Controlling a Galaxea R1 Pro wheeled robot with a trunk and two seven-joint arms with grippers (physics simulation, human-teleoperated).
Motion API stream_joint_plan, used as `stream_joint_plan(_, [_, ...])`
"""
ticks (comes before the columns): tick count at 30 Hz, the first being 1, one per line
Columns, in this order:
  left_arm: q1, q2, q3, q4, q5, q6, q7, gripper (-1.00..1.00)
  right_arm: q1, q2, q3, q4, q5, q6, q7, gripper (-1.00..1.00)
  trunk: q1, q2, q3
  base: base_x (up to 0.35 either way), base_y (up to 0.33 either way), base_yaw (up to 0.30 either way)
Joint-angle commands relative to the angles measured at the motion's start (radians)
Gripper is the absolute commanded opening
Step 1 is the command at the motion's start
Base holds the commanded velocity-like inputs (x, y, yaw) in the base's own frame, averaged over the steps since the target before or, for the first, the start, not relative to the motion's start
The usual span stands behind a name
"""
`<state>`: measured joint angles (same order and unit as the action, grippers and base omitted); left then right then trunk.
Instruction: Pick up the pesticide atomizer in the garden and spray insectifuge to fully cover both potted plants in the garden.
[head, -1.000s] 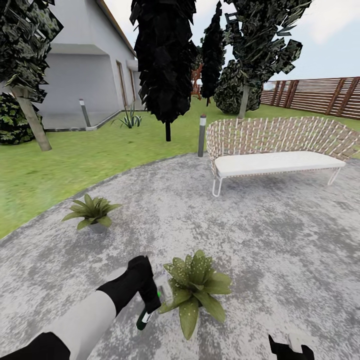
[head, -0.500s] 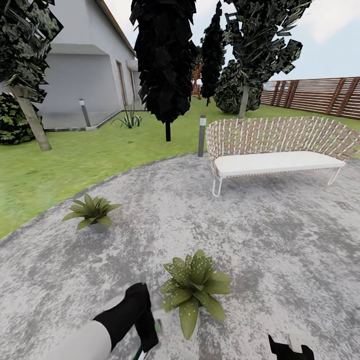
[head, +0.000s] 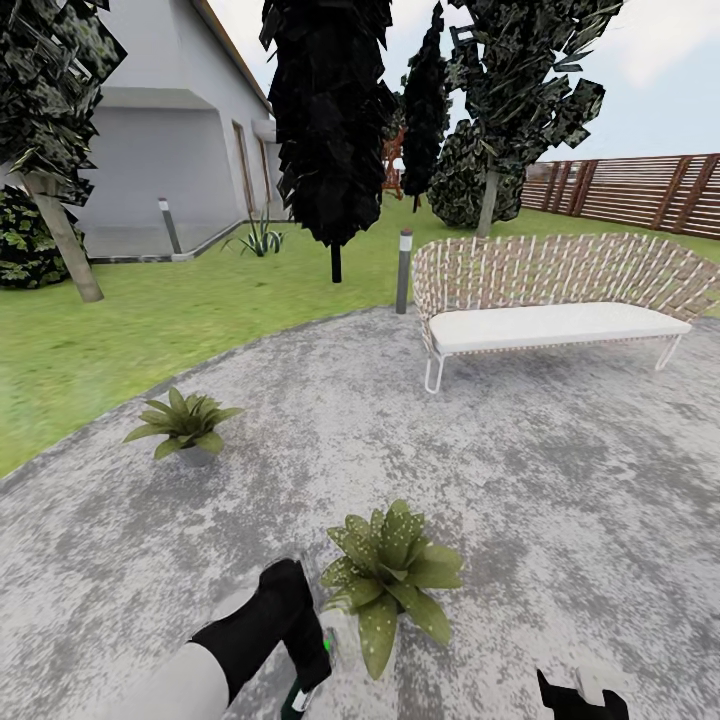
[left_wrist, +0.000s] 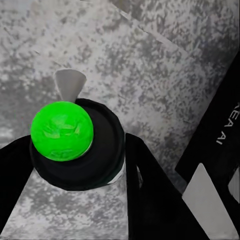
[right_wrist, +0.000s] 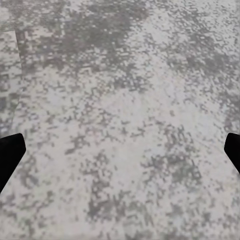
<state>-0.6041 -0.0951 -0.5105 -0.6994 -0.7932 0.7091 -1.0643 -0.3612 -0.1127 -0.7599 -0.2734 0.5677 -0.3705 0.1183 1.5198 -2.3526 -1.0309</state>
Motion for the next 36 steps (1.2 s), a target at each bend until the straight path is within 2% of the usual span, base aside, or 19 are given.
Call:
stream_joint_plan(1, [0.009, 0.004, 0.0, 0.009, -0.005, 0.005, -0.007, -1.0, -0.001, 0.0, -0.009, 0.0, 0.003, -0.004, 0.008, 1.0, 0.0, 0.0, -0.001, 0.0, 0.0, 0.0])
stream_joint_plan(3, [0.033, 0.011, -0.001, 0.022, -0.006, 0.004, 0.006, -1.0, -0.001, 0.0, -0.009, 0.0, 0.003, -0.004, 0.008, 1.0, 0.0, 0.0, -0.001, 0.0, 0.0, 0.0])
stream_joint_plan(5, [0.06, 0.013, -0.002, 0.028, -0.006, 0.003, 0.047, -1.0, -0.001, 0.001, -0.009, 0.0, 0.003, -0.004, 0.008, 1.0, 0.0, 0.0, -0.001, 0.0, 0.0, 0.0])
stream_joint_plan(9, [0.069, 0.007, -0.001, 0.027, -0.005, 0.003, 0.067, -1.0, -0.001, 0.0, -0.009, 0.0, 0.003, -0.004, 0.008, 1.0, 0.0, 0.0, -0.001, 0.0, 0.0, 0.0])
stream_joint_plan(15, [0.054, -0.02, 0.0, -0.027, 0.0, 0.015, 0.064, -1.0, -0.001, 0.0, -0.009, 0.0, 0.003, -0.004, 0.008, 1.0, 0.0, 0.0, -0.001, 0.0, 0.0, 0.0])
stream_joint_plan(16, [0.04, -0.029, 0.001, -0.062, -0.001, 0.02, 0.042, -1.0, -0.001, 0.0, -0.009, 0.0, 0.003, -0.004, 0.008, 1.0, 0.0, 0.0, -0.001, 0.0, 0.0, 0.0])
stream_joint_plan(18, [0.038, -0.029, 0.0, -0.067, -0.003, 0.02, 0.024, -1.0, -0.001, -0.001, -0.009, 0.0, 0.003, -0.004, 0.008, 1.0, 0.0, 0.0, -0.001, 0.0, 0.0, 0.0])
stream_joint_plan(19, [0.004, -0.031, 0.0, -0.085, -0.005, 0.021, -0.043, -1.0, -0.001, -0.001, -0.009, 0.0, 0.003, -0.004, 0.007, 1.0, 0.0, 0.0, -0.001, 0.0, 0.0, 0.0])
stream_joint_plan(20, [-0.056, -0.033, -0.001, -0.095, -0.004, 0.032, -0.121, -1.0, -0.001, -0.001, -0.009, 0.0, 0.003, -0.004, 0.007, 1.0, 0.0, 0.0, -0.001, 0.0, 0.0, 0.0])
stream_joint_plan(22, [-0.131, -0.033, -0.002, -0.099, -0.004, 0.067, -0.214, -1.0, -0.001, 0.0, -0.009, 0.0, 0.003, -0.004, 0.007, 1.0, 0.0, 0.0, -0.001, 0.0, 0.0, 0.0])
stream_joint_plan(24, [-0.184, -0.034, -0.003, -0.102, -0.008, 0.097, -0.262, -1.0, -0.001, 0.0, -0.009, 0.0, 0.003, -0.004, 0.007, 1.0, 0.0, 0.0, -0.001, 0.0, 0.0, 0.0])
stream_joint_plan(28, [-0.251, -0.034, -0.002, -0.102, -0.042, 0.112, -0.288, -1.0, -0.001, -0.001, -0.009, 0.0, 0.003, -0.004, 0.007, 1.0, 0.0, 0.0, -0.001, 0.0, 0.0, 0.0])
stream_joint_plan(31, [-0.32, -0.035, -0.002, -0.094, -0.056, 0.115, -0.333, -1.0, -0.001, -0.001, -0.009, 0.0, 0.003, -0.004, 0.007, 1.0, 0.0, 0.0, -0.001, 0.0, 0.0, 0.0])
stream_joint_plan(33, [-0.384, -0.037, -0.002, -0.085, -0.078, 0.131, -0.377, -1.0, -0.001, -0.001, -0.009, 0.0, 0.003, -0.004, 0.007, 1.0, 0.0, 0.0, -0.001, 0.0, 0.0, 0.0])
stream_joint_plan(35, [-0.433, -0.051, -0.003, -0.068, -0.122, 0.162, -0.412, -1.0, -0.001, 0.0, -0.009, 0.0, 0.003, -0.004, 0.008, 1.0, 0.0, 0.0, -0.001, 0.0, 0.0, 0.0])
stream_joint_plan(36, [-0.453, -0.062, -0.003, -0.053, -0.158, 0.173, -0.43, -1.0, -0.001, -0.001, -0.009, 0.0, 0.003, -0.004, 0.008, 1.0, 0.0, 0.0, -0.001, 0.0, 0.0, 0.0])
